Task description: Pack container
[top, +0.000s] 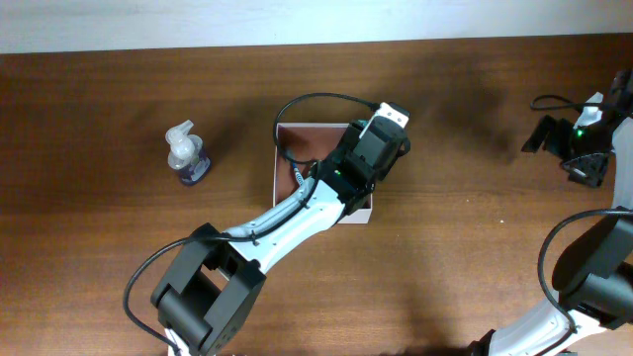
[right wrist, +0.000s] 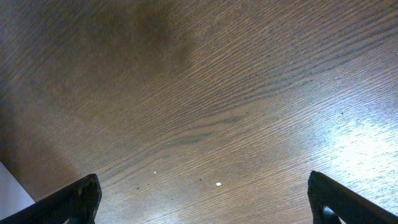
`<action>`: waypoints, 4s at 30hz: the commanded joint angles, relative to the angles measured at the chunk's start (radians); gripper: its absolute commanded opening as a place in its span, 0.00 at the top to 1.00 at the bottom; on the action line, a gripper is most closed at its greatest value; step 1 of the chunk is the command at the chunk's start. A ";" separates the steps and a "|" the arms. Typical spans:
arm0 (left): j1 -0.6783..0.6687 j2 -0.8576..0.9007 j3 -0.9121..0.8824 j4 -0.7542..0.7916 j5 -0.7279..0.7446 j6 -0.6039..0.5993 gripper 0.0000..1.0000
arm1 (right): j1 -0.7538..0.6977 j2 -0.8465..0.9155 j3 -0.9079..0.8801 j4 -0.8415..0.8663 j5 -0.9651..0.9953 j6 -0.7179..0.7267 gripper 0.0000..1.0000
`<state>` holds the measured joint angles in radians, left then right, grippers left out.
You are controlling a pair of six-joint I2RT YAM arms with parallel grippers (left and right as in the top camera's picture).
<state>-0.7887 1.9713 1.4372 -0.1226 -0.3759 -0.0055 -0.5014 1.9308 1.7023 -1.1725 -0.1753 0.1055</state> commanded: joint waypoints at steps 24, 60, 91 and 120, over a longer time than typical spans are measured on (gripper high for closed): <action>0.006 0.003 0.022 -0.072 -0.096 0.003 0.80 | 0.005 -0.005 -0.003 0.003 0.003 0.008 0.01; 0.007 0.079 0.051 0.028 -0.046 0.245 0.25 | 0.005 -0.005 -0.003 0.003 0.002 0.008 0.01; 0.006 0.130 0.082 0.130 -0.198 0.247 0.82 | 0.005 -0.005 -0.003 0.003 0.003 0.008 0.01; -0.001 -0.011 0.102 -0.038 -0.241 0.085 0.84 | 0.005 -0.005 -0.003 0.003 0.003 0.008 0.01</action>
<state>-0.7853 2.0251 1.5021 -0.1558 -0.5991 0.1307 -0.5014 1.9308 1.7023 -1.1725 -0.1753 0.1066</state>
